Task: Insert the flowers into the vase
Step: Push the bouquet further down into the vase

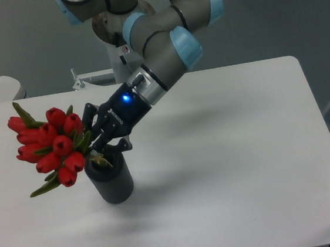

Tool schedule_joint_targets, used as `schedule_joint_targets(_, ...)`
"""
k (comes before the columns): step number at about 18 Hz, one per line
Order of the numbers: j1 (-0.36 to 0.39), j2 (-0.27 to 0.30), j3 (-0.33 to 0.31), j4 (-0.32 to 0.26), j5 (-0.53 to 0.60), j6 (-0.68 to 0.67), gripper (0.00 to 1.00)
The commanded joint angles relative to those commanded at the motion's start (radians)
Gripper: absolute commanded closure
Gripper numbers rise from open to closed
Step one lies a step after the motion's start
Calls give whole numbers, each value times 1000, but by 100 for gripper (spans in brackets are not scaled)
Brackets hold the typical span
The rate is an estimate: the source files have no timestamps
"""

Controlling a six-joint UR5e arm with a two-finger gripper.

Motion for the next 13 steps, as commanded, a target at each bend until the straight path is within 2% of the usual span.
schedule_joint_targets(6,18,-14,-63,0,-3,64,78)
schedule_joint_targets(13,17,-29,-57,0,-6,65,76)
